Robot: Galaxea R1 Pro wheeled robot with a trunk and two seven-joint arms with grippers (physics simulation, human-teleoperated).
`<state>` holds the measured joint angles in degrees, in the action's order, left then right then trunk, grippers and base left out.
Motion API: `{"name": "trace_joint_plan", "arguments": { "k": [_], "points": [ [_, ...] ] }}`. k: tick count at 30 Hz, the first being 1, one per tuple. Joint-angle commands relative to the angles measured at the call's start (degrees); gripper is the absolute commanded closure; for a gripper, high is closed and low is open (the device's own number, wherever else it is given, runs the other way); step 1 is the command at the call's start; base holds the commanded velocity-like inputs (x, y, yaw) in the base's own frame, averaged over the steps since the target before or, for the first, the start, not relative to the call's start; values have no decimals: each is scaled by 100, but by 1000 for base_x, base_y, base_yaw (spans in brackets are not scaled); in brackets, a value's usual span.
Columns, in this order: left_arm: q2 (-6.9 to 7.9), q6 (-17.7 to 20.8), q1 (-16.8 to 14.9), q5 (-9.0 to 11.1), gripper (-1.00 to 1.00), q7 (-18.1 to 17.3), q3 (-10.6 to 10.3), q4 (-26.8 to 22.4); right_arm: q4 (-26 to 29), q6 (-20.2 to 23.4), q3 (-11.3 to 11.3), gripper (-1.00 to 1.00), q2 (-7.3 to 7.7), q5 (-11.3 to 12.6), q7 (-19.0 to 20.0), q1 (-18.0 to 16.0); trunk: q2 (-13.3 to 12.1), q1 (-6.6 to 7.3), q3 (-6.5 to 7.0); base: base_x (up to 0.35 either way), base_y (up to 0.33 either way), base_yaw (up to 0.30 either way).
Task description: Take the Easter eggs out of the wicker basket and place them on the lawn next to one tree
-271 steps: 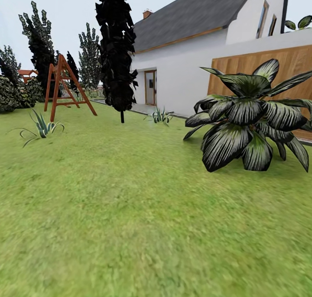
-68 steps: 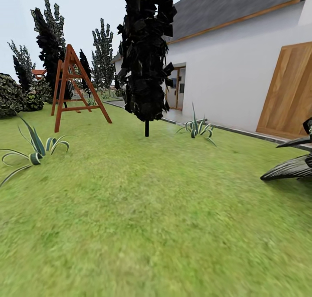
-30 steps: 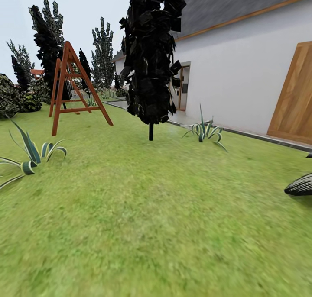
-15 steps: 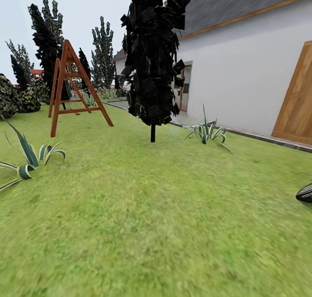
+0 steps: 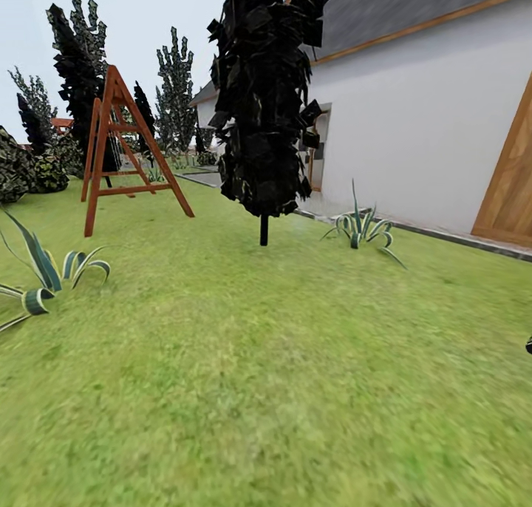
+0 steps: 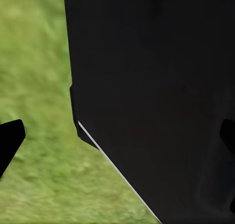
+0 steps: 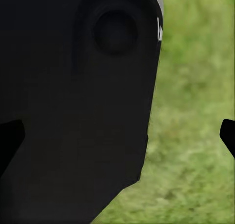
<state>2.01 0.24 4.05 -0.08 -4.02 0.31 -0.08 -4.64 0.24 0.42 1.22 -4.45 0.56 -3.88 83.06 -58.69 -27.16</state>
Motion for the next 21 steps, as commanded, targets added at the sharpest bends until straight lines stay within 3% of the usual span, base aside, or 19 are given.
{"name": "trace_joint_plan", "arguments": {
  "k": [1,21],
  "points": [
    [1,3,-1,-1,-100,-20,4,-1,-11,2,2,-100,1,-47,6,-6,2,-3,-4,317,138,0],
    [1,3,-1,1,-100,-20,4,-1,-11,2,2,-100,1,-47,6,-5,2,-3,-4,317,134,0]
  ]
}}
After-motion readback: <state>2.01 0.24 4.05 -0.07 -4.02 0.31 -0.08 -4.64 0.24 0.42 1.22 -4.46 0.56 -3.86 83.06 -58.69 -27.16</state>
